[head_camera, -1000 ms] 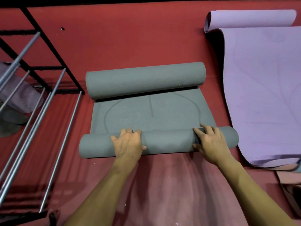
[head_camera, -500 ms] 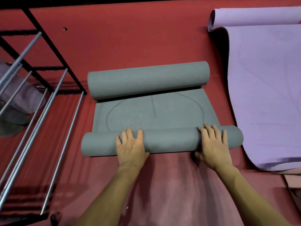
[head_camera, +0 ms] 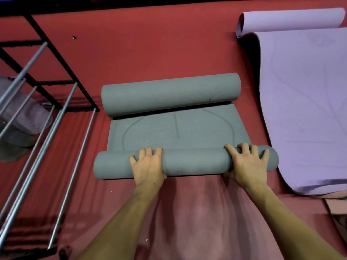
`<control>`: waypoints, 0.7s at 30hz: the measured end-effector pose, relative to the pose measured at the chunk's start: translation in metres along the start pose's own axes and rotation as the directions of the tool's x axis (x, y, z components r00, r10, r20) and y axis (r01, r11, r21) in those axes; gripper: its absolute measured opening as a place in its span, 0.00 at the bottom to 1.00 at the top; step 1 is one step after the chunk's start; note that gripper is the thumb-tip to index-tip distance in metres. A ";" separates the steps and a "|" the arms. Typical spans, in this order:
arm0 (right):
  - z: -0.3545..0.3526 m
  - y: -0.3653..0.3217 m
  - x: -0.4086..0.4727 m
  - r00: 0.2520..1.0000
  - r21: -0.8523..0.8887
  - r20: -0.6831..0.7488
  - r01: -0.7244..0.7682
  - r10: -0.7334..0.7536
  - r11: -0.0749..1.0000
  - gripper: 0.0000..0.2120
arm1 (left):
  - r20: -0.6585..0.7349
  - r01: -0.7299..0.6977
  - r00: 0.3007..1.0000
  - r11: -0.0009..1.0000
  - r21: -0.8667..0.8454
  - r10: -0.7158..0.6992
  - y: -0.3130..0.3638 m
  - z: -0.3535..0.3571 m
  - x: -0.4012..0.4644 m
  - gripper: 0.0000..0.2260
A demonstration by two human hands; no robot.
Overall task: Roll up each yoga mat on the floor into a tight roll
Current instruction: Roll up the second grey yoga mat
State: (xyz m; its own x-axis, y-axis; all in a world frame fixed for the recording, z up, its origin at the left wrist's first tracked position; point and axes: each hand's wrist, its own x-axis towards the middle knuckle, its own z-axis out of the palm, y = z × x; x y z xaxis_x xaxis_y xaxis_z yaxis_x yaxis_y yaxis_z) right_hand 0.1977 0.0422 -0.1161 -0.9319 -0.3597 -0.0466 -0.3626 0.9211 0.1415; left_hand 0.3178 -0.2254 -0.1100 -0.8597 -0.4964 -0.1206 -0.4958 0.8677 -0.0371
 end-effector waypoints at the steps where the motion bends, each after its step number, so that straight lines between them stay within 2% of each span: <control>1: -0.002 0.002 -0.003 1.000 -0.010 0.014 0.005 -0.005 1.000 0.45 | 0.024 -0.010 1.000 1.000 -0.001 0.010 -0.002 -0.002 0.001 0.41; 5: -0.016 0.006 -0.023 0.986 -0.052 0.168 -0.001 0.010 0.999 0.47 | 0.192 -0.075 0.979 0.997 0.006 0.072 -0.012 -0.016 0.001 0.41; 9: -0.037 0.001 -0.044 0.939 -0.001 0.345 0.005 -0.004 1.000 0.41 | 0.338 -0.075 0.939 0.997 0.006 0.068 -0.009 -0.026 -0.015 0.42; 13: -0.046 -0.003 -0.048 0.925 0.034 0.380 -0.014 0.000 0.999 0.44 | 0.349 -0.052 0.936 0.999 -0.005 0.050 -0.009 -0.026 -0.023 0.43; 16: -0.047 -0.003 -0.043 0.917 0.031 0.400 -0.025 0.011 0.999 0.50 | 0.370 -0.055 0.928 0.998 -0.006 0.053 -0.010 -0.025 -0.020 0.44; 21: -0.052 -0.002 -0.031 0.904 0.019 0.424 0.046 -0.049 0.999 0.54 | 0.446 0.005 0.895 0.999 -0.036 0.012 0.002 -0.027 -0.009 0.44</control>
State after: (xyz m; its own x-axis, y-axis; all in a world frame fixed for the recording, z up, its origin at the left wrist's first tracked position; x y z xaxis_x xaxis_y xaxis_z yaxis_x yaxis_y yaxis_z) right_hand 0.2276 0.0439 -0.0631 -0.8282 -0.3076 -0.4686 -0.4050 0.9063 0.1208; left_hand 0.3207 -0.2199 -0.0818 -0.7205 -0.4215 -0.5507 -0.5038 0.8638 -0.0021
